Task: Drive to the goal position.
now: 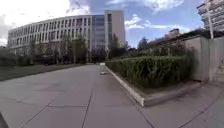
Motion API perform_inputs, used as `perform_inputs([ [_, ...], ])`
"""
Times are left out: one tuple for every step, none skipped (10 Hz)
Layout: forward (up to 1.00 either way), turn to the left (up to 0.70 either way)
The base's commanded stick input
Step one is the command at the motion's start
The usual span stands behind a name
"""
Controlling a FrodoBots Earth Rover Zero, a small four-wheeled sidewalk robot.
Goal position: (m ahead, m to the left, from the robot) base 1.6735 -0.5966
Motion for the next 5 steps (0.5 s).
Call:
perform_inputs([
  [0.45,0.0],
  [0.45,0.0],
  [0.45,0.0],
  [0.45,0.0],
  [0.45,0.0],
])
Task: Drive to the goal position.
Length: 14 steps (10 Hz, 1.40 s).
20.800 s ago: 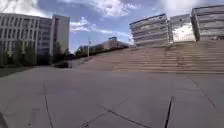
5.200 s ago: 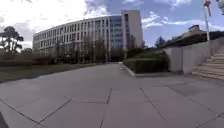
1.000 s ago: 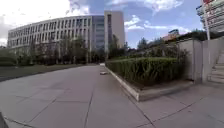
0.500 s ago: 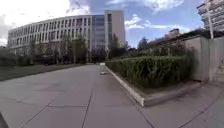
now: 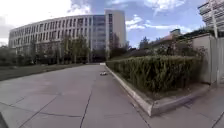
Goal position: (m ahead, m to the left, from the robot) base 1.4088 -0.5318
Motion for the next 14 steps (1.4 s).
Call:
perform_inputs([
  [0.45,0.0],
  [0.45,0.0],
  [0.45,0.0],
  [0.45,0.0],
  [0.45,0.0],
  [0.45,0.0],
  [0.45,0.0],
  [0.45,0.0],
  [0.45,0.0],
  [0.45,0.0],
  [0.45,0.0],
  [0.45,0.0],
  [0.45,0.04],
  [0.45,0.27],
])
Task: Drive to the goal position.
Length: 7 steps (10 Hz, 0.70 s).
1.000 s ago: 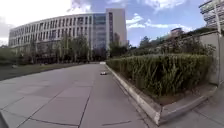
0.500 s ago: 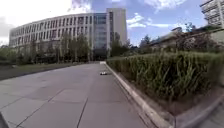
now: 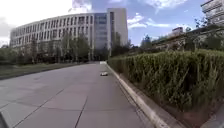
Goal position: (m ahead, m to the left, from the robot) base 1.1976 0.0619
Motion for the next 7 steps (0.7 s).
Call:
perform_inputs([
  [0.45,0.27],
  [0.45,0.27],
  [0.45,0.27],
  [0.45,0.27],
  [0.45,0.27],
  [0.45,0.27],
  [0.45,0.22],
])
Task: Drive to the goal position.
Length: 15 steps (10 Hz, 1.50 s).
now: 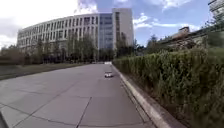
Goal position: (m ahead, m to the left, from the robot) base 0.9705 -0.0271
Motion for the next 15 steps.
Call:
perform_inputs([
  [0.45,0.03],
  [0.45,0.0],
  [0.45,0.0],
  [0.45,0.0],
  [0.45,-0.07],
  [0.45,-0.27],
  [0.45,-0.27],
  [0.45,-0.27],
  [0.45,-0.27],
  [0.45,-0.27],
  [0.45,-0.14],
  [0.45,0.0],
  [0.45,0.0],
  [0.45,0.0],
  [0.45,0.0],
])
